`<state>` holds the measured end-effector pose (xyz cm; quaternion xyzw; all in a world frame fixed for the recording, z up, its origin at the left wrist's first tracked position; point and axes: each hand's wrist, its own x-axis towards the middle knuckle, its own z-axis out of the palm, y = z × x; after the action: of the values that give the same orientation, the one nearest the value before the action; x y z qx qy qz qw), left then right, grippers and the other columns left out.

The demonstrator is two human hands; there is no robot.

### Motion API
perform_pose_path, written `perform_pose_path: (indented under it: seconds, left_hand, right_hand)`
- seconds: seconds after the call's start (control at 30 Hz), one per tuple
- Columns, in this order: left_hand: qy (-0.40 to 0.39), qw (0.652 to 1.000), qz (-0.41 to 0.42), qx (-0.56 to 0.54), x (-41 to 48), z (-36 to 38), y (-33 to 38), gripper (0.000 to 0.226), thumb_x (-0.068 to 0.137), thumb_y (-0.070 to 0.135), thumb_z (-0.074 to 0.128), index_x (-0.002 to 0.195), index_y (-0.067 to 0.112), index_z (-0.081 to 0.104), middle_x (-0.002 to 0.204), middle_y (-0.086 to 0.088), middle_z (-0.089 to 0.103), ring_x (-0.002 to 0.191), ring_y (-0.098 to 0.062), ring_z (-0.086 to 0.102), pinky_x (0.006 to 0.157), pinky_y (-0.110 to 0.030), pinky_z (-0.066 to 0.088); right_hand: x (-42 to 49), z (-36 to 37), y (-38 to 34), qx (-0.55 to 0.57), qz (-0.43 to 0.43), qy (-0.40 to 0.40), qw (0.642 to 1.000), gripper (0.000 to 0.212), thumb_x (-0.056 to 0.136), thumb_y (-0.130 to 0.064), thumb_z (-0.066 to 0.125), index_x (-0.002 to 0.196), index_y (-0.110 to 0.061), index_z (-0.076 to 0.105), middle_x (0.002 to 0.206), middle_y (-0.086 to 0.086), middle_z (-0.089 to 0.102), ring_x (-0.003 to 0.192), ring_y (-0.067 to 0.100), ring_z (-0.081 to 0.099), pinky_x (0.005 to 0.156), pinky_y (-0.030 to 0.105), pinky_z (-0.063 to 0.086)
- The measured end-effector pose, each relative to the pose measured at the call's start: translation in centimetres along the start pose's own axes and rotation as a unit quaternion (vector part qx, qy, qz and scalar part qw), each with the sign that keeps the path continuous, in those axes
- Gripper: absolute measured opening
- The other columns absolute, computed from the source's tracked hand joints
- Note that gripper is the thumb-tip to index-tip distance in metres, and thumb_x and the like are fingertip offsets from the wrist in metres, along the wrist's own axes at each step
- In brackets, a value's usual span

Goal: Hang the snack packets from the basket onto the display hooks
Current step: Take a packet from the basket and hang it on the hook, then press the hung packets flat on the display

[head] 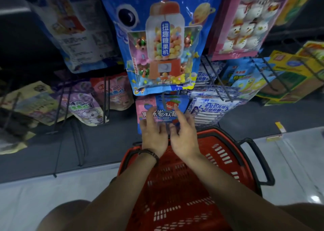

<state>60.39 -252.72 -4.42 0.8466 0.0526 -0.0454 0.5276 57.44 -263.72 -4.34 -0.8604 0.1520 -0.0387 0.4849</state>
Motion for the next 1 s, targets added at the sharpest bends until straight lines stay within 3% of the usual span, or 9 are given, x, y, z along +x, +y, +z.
perform_pose_path:
  seconds: [0.07, 0.17, 0.27, 0.33, 0.43, 0.6, 0.73, 0.83, 1.0]
  left_hand:
    - [-0.005, 1.0, 0.005, 0.011, 0.0, 0.1, 0.0, 0.071, 0.103, 0.016, 0.061, 0.157, 0.051, 0.032, 0.138, -0.002, 0.033, 0.09, 0.004, 0.063, 0.094, -0.029, 0.052]
    - [-0.019, 0.999, 0.005, 0.029, 1.4, -0.1, -0.3, 0.087, 0.099, 0.014, 0.065, 0.156, 0.064, 0.022, 0.154, -0.008, 0.023, 0.102, -0.021, 0.067, 0.096, -0.037, 0.058]
    - [-0.053, 0.998, -0.001, 0.035, 2.8, -0.5, -0.2, 0.091, 0.1, 0.012, 0.065, 0.162, 0.058, 0.017, 0.162, -0.011, 0.017, 0.09, 0.004, 0.057, 0.082, -0.015, 0.055]
    - [-0.068, 0.997, -0.01, 0.041, 3.5, -0.4, 0.0, 0.09, 0.101, 0.01, 0.065, 0.166, 0.05, 0.017, 0.163, -0.012, 0.02, 0.089, 0.018, 0.046, 0.066, 0.006, 0.041]
    - [-0.069, 0.996, -0.01, 0.051, 4.5, -0.1, -0.1, 0.092, 0.099, 0.007, 0.065, 0.168, 0.045, 0.018, 0.16, -0.013, 0.033, 0.079, 0.04, 0.028, 0.065, 0.013, 0.03]
    - [-0.061, 0.996, -0.012, 0.068, 4.7, -0.1, -0.2, 0.094, 0.098, 0.013, 0.07, 0.166, 0.052, 0.018, 0.157, -0.01, 0.03, 0.107, -0.01, 0.054, 0.096, -0.012, 0.038]
    - [-0.049, 0.995, -0.001, 0.084, 4.7, 0.0, -0.1, 0.092, 0.099, 0.015, 0.07, 0.166, 0.052, 0.017, 0.157, -0.011, 0.026, 0.104, -0.017, 0.054, 0.095, -0.021, 0.044]
    - [-0.062, 0.992, 0.017, 0.104, 4.1, -0.1, -0.5, 0.098, 0.097, 0.017, 0.072, 0.166, 0.053, 0.012, 0.151, -0.011, 0.027, 0.112, -0.028, 0.058, 0.1, -0.036, 0.054]
    - [-0.093, 0.981, 0.047, 0.166, 1.3, 0.8, -0.8, 0.073, 0.095, 0.015, 0.073, 0.159, 0.019, 0.037, 0.145, -0.013, 0.04, 0.129, -0.037, 0.056, 0.108, -0.04, 0.048]
  right_hand:
    - [0.8, -0.1, -0.3, -0.022, 0.019, -0.041, 0.999, 0.07, 0.11, -0.027, 0.053, 0.164, -0.055, 0.017, 0.178, 0.015, 0.003, 0.161, 0.028, 0.02, 0.12, 0.028, 0.029]
    - [2.6, -0.2, -0.5, -0.064, 0.012, -0.062, 0.996, 0.077, 0.11, -0.031, 0.051, 0.162, -0.06, 0.002, 0.175, 0.02, 0.015, 0.13, 0.035, 0.062, 0.101, 0.038, 0.051]
    - [4.8, 0.0, -0.5, -0.07, 0.009, -0.089, 0.994, 0.083, 0.108, -0.028, 0.054, 0.164, -0.056, -0.001, 0.174, 0.025, 0.017, 0.122, 0.036, 0.068, 0.098, 0.038, 0.054]
    - [6.0, 0.0, -0.5, -0.067, 0.004, -0.09, 0.994, 0.082, 0.106, -0.026, 0.056, 0.164, -0.054, 0.006, 0.174, 0.025, 0.018, 0.141, 0.038, 0.056, 0.11, 0.045, 0.051]
    - [7.3, 0.1, -0.5, -0.071, -0.002, -0.084, 0.994, 0.071, 0.105, -0.02, 0.055, 0.163, -0.046, 0.023, 0.177, 0.021, 0.006, 0.153, 0.045, 0.038, 0.116, 0.048, 0.046]
    - [7.9, 0.4, 0.1, -0.06, -0.004, -0.095, 0.994, 0.07, 0.106, -0.027, 0.059, 0.164, -0.042, 0.023, 0.178, 0.008, 0.015, 0.162, 0.032, 0.024, 0.123, 0.04, 0.035]
    - [7.5, -0.8, 0.1, -0.067, -0.013, -0.122, 0.99, 0.075, 0.106, -0.029, 0.059, 0.167, -0.04, 0.016, 0.176, 0.008, 0.024, 0.157, 0.027, 0.037, 0.12, 0.034, 0.036]
    - [6.4, -2.3, 0.1, -0.064, -0.012, -0.139, 0.988, 0.079, 0.104, -0.032, 0.063, 0.167, -0.043, 0.015, 0.159, 0.015, 0.05, 0.139, 0.031, 0.057, 0.111, 0.039, 0.049]
    - [4.8, -8.2, 1.3, -0.125, -0.017, -0.192, 0.973, 0.027, 0.104, -0.022, 0.064, 0.13, -0.02, 0.071, 0.123, 0.001, 0.074, 0.112, 0.017, 0.069, 0.104, 0.038, 0.054]
